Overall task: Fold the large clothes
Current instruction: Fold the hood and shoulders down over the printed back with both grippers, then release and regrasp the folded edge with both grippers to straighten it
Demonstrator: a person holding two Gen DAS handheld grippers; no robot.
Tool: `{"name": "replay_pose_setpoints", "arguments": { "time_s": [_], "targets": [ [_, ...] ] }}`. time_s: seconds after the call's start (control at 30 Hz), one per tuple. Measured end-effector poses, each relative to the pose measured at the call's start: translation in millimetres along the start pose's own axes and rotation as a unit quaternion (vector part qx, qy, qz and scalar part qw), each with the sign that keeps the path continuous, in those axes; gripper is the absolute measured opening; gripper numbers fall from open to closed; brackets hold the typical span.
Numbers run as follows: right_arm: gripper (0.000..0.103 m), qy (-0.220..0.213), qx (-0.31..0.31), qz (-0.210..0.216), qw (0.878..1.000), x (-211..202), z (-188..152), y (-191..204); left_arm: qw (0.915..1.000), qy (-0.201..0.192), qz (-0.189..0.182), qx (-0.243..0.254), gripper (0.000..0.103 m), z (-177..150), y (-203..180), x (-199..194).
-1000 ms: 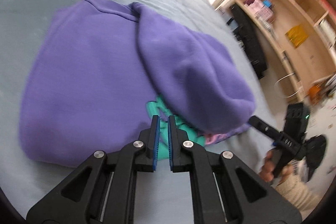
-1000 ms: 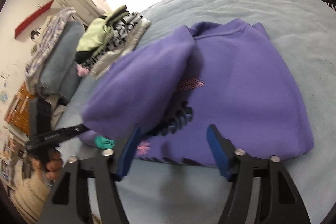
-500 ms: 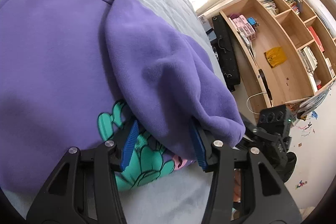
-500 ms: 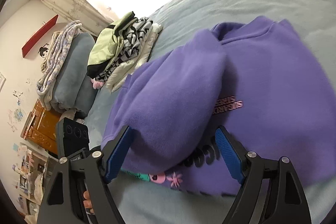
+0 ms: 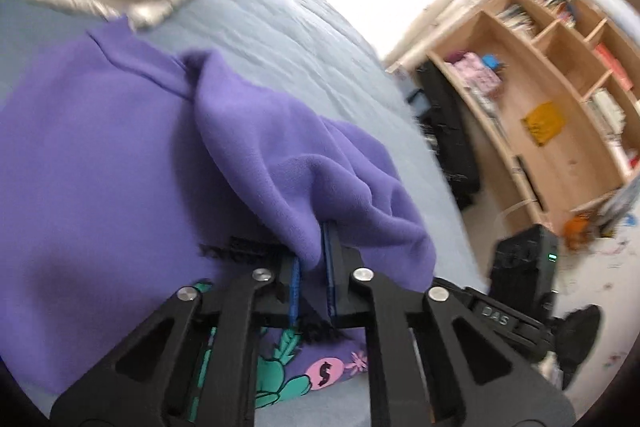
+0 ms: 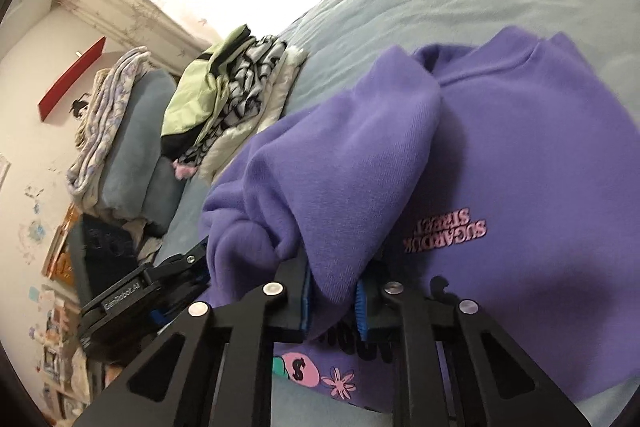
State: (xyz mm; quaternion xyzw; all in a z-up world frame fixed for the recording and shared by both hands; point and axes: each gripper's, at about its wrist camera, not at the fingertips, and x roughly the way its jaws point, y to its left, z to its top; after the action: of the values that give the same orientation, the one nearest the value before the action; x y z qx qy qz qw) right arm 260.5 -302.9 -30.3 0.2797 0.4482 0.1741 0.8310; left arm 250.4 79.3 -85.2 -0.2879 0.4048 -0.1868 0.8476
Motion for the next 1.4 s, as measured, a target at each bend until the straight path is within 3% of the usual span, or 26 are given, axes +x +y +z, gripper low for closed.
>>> {"name": "replay_pose_setpoints", "arguments": {
  "time_s": [0.13,0.23,0.3,0.57,0.7,0.77,0.9,1.07,1.17,1.27,1.4],
  "targets": [
    [0.015,0.007,0.020,-0.023,1.000,0.7,-7.0,1.6,0.9959,0.010,0.090,0.001,0.005,0.2,-7.4,-14.3],
    [0.015,0.029,0.009,-0.072,0.997,19.2,-23.8,-6.6,0.9840,0.046,0.171,0.021,0.005,-11.5,3.5,-4.9],
    [0.015,0.032,0.017,-0.078,0.996,29.2,-34.8,-16.5,0.9780,0.078,0.193,0.006,0.005,-28.4,30.8,5.6],
    [0.015,0.026,-0.012,-0.108,0.994,26.8,-46.3,-1.5,0.9814,0.056,0.184,0.002,0.006,-38.4,33.6,-4.8],
    [0.024,0.034,-0.020,-0.097,0.995,19.9,-49.3,-1.0,0.9820,0.052,0.179,0.029,0.008,-45.6,30.2,-11.4],
    [0.030,0.035,-0.021,-0.099,0.994,8.9,-47.6,-3.4,0.9827,0.047,0.175,0.036,0.012,-45.6,23.9,-18.0],
    [0.048,0.001,-0.050,-0.133,0.990,-19.3,-46.9,6.0,0.9793,0.027,0.193,0.054,0.035,-47.8,13.9,-37.7],
    [0.048,-0.058,-0.096,-0.129,0.985,-52.5,-50.4,27.6,0.9735,-0.025,0.214,0.076,0.036,-47.8,-6.3,-67.9],
    [0.047,-0.086,-0.125,-0.112,0.982,-61.0,-48.3,43.5,0.9775,-0.035,0.190,0.085,0.036,-43.0,-17.9,-77.3],
    [0.034,-0.080,-0.147,-0.082,0.983,-44.4,-33.8,59.3,0.9827,-0.033,0.155,0.096,0.036,-37.2,-34.5,-65.7],
    [0.024,-0.069,-0.147,-0.073,0.984,-7.6,-12.1,67.2,0.9846,-0.030,0.140,0.101,0.021,-25.6,-49.8,-33.9]
  ]
}}
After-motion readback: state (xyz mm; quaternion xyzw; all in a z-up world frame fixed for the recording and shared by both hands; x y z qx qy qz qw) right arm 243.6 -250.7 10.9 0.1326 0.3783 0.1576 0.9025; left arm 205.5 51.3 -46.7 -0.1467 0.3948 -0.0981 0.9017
